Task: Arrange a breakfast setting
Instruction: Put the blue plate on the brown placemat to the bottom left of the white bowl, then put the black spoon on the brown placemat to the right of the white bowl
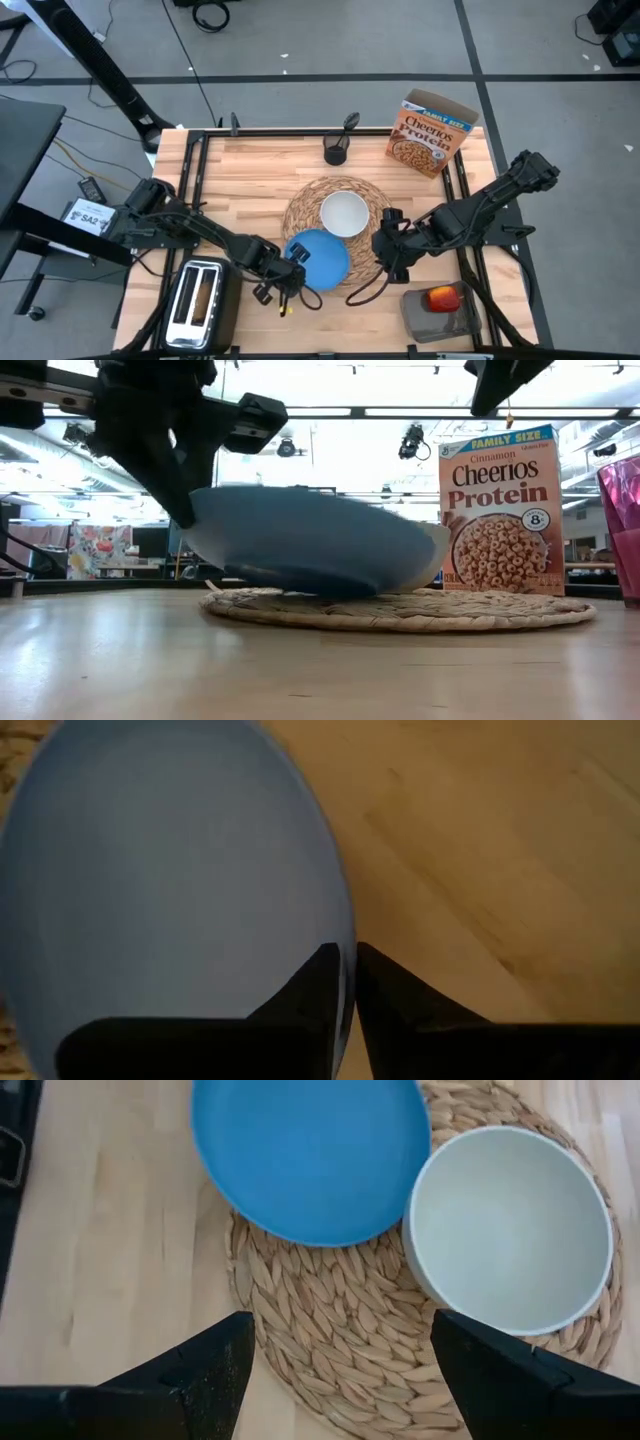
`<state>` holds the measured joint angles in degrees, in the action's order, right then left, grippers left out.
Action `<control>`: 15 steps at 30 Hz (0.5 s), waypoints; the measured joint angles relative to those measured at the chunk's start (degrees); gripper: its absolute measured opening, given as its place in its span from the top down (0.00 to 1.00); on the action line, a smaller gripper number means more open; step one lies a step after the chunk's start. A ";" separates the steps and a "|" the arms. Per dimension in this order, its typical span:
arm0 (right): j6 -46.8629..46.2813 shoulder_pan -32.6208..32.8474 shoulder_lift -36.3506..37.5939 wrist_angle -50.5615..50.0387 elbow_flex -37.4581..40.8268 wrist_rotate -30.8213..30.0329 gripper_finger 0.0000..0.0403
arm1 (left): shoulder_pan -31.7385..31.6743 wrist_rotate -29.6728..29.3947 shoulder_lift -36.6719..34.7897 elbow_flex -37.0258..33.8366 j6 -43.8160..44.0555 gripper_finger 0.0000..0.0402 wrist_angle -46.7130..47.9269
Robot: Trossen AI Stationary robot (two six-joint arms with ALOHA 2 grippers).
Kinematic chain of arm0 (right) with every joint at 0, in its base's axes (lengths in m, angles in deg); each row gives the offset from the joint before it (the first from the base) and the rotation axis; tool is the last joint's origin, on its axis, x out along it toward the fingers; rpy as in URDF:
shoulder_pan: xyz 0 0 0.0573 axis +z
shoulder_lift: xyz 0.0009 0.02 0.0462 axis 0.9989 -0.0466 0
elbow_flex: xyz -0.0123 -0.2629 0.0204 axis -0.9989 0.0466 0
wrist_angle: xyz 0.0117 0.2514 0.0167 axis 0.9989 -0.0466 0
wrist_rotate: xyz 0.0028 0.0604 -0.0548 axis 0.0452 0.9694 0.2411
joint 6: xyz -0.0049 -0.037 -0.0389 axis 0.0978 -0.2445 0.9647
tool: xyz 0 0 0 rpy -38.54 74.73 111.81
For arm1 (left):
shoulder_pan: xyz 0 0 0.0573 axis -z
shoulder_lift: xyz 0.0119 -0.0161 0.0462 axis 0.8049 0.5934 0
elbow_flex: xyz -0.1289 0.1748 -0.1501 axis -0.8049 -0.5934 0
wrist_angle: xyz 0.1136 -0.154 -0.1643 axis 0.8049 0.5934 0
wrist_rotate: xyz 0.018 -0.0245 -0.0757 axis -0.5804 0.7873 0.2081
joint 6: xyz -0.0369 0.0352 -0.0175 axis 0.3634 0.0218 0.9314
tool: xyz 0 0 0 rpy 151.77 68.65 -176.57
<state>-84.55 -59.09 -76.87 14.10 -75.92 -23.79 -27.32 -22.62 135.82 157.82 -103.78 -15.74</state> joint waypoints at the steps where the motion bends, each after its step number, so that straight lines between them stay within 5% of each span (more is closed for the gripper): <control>1: 0.51 -0.14 0.07 0.02 0.00 0.12 0.24 | 0.43 0.00 0.00 0.00 0.03 0.88 0.56; 15: 3.43 -0.71 -0.28 1.45 0.00 2.17 0.24 | 2.25 0.90 -2.29 2.54 5.28 0.72 6.56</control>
<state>-81.12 -59.80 -77.15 15.55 -75.92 -21.62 -25.08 -21.72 133.53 160.36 -98.50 -9.18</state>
